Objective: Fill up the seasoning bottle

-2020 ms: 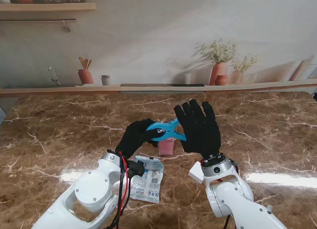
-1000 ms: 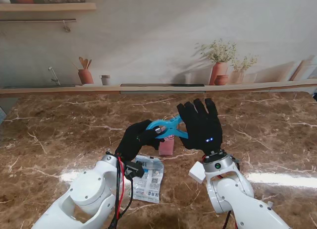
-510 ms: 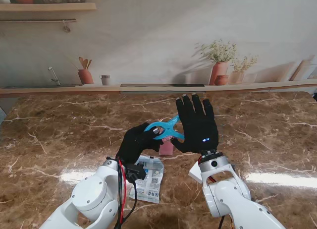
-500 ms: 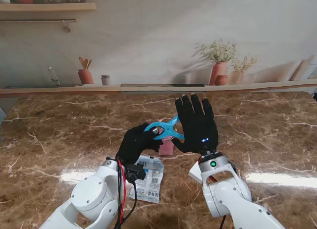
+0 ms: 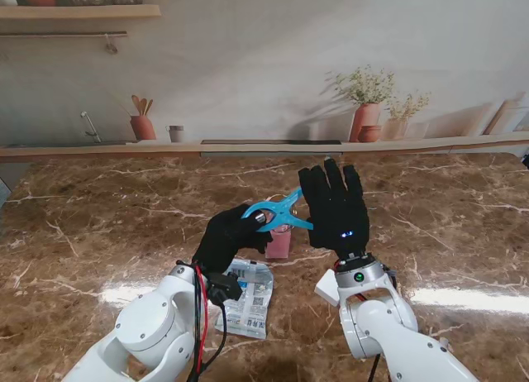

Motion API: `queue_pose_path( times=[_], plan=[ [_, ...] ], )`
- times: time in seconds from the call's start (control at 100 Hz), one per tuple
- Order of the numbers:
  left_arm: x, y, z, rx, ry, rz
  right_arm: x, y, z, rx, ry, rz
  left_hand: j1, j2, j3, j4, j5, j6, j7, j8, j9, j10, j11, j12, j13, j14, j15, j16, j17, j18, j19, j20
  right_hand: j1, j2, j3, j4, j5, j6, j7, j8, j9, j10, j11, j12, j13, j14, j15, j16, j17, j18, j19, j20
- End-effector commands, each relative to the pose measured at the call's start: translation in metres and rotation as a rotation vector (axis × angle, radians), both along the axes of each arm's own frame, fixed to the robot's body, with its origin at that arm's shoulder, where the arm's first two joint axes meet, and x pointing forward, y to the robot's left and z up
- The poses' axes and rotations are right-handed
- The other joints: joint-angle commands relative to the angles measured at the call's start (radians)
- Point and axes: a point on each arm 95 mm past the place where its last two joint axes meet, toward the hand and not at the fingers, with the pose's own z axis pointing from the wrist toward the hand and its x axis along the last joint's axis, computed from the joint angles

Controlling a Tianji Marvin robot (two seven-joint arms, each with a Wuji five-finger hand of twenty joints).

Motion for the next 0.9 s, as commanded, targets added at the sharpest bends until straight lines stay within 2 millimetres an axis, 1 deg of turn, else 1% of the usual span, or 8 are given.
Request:
queue_pose_path(
  times=[0.0, 0.12, 0.24, 0.33, 0.48, 0.7, 0.79, 0.89],
  plan=[
    [-0.0006, -0.0027, 0.0039, 0.001, -0.017, -0.010, 0.0014, -0.0050, -0.0059, -0.014, 0.026, 0.000, 0.110, 0.104, 0.161, 0.002, 0.051, -0.231, 0.030, 0.013, 0.085, -0.187, 0.065, 0.008, 0.031, -0.004, 0.035, 0.019, -0.009, -0.018, 0.064, 0.034, -0.003, 0.019, 0.094, -0.037, 0.069, -0.139, 0.030, 0.030, -0.002, -0.046, -0.023, -0.005, 0.007, -0.024, -0.013, 0.010, 0.007, -0.007, 0.019, -0.006],
    [0.0001, -0.0030, 0.0044, 0.003, -0.021, -0.015, -0.0001, -0.0060, -0.0052, -0.027, 0.030, 0.029, 0.111, 0.104, 0.158, 0.004, 0.052, -0.228, 0.030, 0.015, 0.085, -0.185, 0.068, 0.011, 0.030, 0.000, 0.035, 0.020, -0.009, -0.016, 0.064, 0.035, -0.014, 0.011, 0.093, -0.038, 0.014, -0.070, -0.196, -0.086, -0.089, -0.036, -0.136, -0.126, -0.036, -0.039, -0.053, -0.021, -0.008, -0.007, 0.008, -0.023],
    [0.0007, -0.0038, 0.0050, 0.004, -0.026, -0.024, 0.0000, -0.0068, -0.0051, -0.039, 0.026, 0.072, 0.113, 0.107, 0.157, 0.006, 0.052, -0.229, 0.029, 0.018, 0.082, -0.180, 0.071, 0.014, 0.028, 0.002, 0.036, 0.021, -0.011, -0.016, 0.063, 0.035, 0.004, 0.003, 0.117, -0.033, 0.018, -0.096, -0.223, -0.131, -0.088, -0.058, -0.177, -0.206, -0.055, -0.060, -0.071, -0.042, -0.014, -0.008, -0.006, -0.029],
    [0.0014, -0.0042, 0.0050, 0.007, -0.032, -0.031, 0.0002, -0.0070, -0.0051, -0.046, 0.019, 0.087, 0.114, 0.110, 0.154, 0.007, 0.051, -0.231, 0.028, 0.020, 0.081, -0.183, 0.073, 0.016, 0.026, 0.001, 0.037, 0.022, -0.012, -0.017, 0.063, 0.036, 0.033, 0.008, 0.147, -0.025, 0.067, -0.117, -0.180, -0.127, -0.002, -0.073, -0.129, -0.206, -0.028, -0.063, -0.052, -0.039, 0.001, -0.008, 0.001, -0.026],
    [0.0021, -0.0039, 0.0051, 0.002, -0.034, -0.035, 0.0007, -0.0089, -0.0036, -0.037, -0.002, 0.080, 0.115, 0.113, 0.150, 0.009, 0.052, -0.231, 0.027, 0.024, 0.080, -0.184, 0.075, 0.018, 0.023, 0.002, 0.036, 0.023, -0.015, -0.015, 0.061, 0.036, 0.065, 0.020, 0.178, -0.019, 0.159, -0.169, 0.018, -0.022, 0.155, -0.097, 0.030, -0.033, 0.077, -0.042, 0.002, -0.002, 0.038, -0.001, 0.029, -0.021],
    [0.0017, -0.0034, 0.0053, -0.001, -0.035, -0.035, 0.0011, -0.0116, -0.0011, -0.011, -0.049, 0.061, 0.117, 0.117, 0.146, 0.012, 0.054, -0.233, 0.025, 0.031, 0.079, -0.183, 0.076, 0.021, 0.021, 0.003, 0.034, 0.024, -0.019, -0.014, 0.056, 0.036, 0.091, 0.030, 0.165, -0.025, 0.237, -0.288, 0.231, 0.178, 0.285, -0.180, 0.233, 0.199, 0.301, -0.049, 0.048, 0.074, 0.151, 0.011, 0.088, -0.033],
    [0.0018, -0.0035, 0.0050, 0.001, -0.040, -0.038, 0.0009, -0.0108, 0.0001, -0.001, -0.063, 0.055, 0.118, 0.122, 0.142, 0.014, 0.054, -0.235, 0.022, 0.032, 0.076, -0.187, 0.074, 0.022, 0.017, 0.002, 0.031, 0.024, -0.023, -0.013, 0.053, 0.036, 0.116, -0.012, 0.137, -0.140, 0.256, -0.324, 0.323, 0.233, 0.327, -0.202, 0.290, 0.361, 0.422, -0.051, 0.109, 0.149, 0.223, 0.033, 0.134, -0.026],
    [0.0017, -0.0041, 0.0043, 0.007, -0.052, -0.050, 0.0013, -0.0091, 0.0006, 0.021, -0.073, 0.047, 0.121, 0.134, 0.131, 0.016, 0.051, -0.242, 0.016, 0.035, 0.069, -0.191, 0.069, 0.024, 0.009, -0.001, 0.025, 0.024, -0.028, -0.014, 0.046, 0.034, 0.128, -0.048, 0.105, -0.190, 0.281, -0.394, 0.441, 0.264, 0.383, -0.232, 0.348, 0.456, 0.495, -0.073, 0.190, 0.230, 0.278, 0.041, 0.179, -0.012]
  ],
)
